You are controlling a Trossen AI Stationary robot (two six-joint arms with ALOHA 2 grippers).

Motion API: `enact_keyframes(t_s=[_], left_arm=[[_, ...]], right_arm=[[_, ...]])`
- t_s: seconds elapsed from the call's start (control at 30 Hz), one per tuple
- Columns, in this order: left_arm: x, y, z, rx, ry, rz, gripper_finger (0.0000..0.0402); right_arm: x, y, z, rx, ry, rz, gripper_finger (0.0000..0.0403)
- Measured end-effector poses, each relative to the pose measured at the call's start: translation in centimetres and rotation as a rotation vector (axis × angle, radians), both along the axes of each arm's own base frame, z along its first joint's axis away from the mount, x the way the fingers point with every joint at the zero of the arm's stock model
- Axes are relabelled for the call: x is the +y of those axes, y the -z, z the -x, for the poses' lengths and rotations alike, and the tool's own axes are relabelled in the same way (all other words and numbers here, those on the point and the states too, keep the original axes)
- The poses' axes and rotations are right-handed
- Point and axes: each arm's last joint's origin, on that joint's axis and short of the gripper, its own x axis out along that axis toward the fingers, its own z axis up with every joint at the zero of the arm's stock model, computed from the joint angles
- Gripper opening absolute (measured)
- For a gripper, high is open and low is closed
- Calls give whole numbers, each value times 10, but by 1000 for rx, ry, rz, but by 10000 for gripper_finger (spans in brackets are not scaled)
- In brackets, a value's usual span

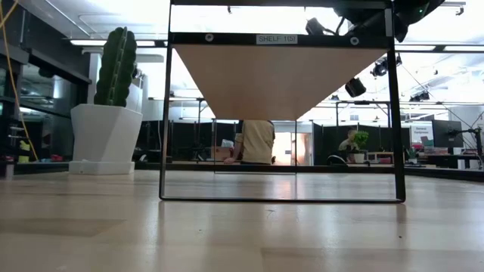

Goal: Place and stack plates onto a shelf
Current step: Stack the green plate on top of the other green plates on the shelf, then stack the pink plate on top of the other pink plate on the shelf

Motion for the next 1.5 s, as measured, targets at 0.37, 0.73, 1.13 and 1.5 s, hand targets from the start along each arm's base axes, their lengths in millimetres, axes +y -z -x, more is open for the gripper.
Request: enact_keyframes(t_s=[0.37,0.73,1.13,1.5], left_arm=[[0,0,0,1,-5,-24,149],[0,0,0,1,-5,-24,150],[0,0,0,3,-5,-24,148],[0,4,-1,41,-6,-28,148]], right_arm=[[3,7,-10,10,-26,12,1],[3,5,-11,12,-25,67,106],[-6,-37,-14,4,-85,264,170],[3,-90,-3,113,-261,503,170]])
